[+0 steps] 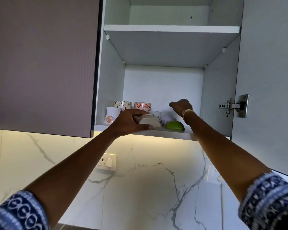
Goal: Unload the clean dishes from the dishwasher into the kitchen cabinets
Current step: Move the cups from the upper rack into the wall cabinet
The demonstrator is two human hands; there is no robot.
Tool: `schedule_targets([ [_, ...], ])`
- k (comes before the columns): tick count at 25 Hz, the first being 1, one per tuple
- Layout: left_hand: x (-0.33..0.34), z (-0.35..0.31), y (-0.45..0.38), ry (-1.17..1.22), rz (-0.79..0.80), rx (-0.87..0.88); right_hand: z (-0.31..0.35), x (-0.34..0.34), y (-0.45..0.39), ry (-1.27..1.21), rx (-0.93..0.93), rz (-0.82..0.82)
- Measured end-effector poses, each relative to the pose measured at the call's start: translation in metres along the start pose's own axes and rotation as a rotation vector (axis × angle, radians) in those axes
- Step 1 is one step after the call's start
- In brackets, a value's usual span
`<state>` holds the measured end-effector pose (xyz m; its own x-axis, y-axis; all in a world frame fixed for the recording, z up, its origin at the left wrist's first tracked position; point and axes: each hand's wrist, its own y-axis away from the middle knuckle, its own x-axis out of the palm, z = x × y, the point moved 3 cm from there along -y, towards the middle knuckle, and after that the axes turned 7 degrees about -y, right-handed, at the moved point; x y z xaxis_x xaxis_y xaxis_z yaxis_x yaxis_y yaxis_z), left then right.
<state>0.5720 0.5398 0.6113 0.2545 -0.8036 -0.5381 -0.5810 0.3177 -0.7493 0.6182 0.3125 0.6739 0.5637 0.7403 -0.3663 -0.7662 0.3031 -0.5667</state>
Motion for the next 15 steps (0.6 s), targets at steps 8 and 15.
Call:
schedule_targets([
  [8,0.023,-0.031,-0.010,0.125,0.006,-0.057,0.023,-0.028,0.079,-0.362,-0.023,0.740],
  [15,0.055,-0.056,-0.019,0.086,0.077,-0.012,0.002,-0.076,0.083,-0.188,0.000,0.787],
])
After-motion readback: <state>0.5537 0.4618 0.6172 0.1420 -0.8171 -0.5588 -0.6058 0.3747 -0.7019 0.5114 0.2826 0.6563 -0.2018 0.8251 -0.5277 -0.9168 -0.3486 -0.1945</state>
